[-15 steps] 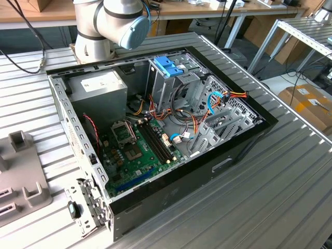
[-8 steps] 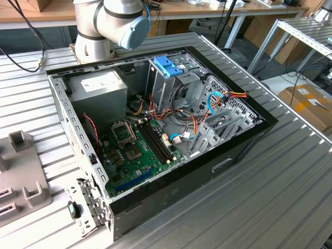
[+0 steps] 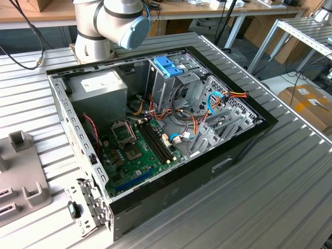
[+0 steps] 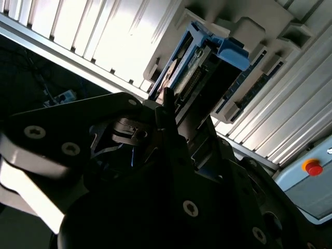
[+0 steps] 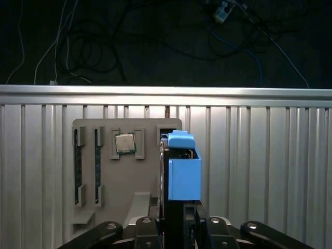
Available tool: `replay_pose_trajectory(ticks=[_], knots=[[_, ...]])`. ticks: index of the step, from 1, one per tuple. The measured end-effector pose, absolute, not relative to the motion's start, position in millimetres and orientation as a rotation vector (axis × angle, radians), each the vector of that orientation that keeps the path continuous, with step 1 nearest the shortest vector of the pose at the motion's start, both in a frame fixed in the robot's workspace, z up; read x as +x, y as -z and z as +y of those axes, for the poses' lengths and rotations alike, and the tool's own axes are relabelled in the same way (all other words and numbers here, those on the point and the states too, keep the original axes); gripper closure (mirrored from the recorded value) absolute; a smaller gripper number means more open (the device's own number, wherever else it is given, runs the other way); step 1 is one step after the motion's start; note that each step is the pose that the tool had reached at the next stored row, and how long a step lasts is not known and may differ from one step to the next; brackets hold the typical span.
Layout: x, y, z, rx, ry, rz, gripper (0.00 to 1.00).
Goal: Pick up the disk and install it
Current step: 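Pick up the disk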
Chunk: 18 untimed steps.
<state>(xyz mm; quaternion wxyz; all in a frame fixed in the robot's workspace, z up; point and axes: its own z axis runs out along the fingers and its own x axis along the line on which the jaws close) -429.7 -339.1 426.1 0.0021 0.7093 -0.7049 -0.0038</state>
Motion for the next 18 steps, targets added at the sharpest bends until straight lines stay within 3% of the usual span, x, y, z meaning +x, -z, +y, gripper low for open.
replay_pose_trajectory(ticks=[10, 18], knots=[[-429.7, -458.5, -339.1, 2.225, 0.012, -2.212, 0.65], [-429.7, -459.7, -339.1, 2.225, 0.012, -2.212, 0.65]])
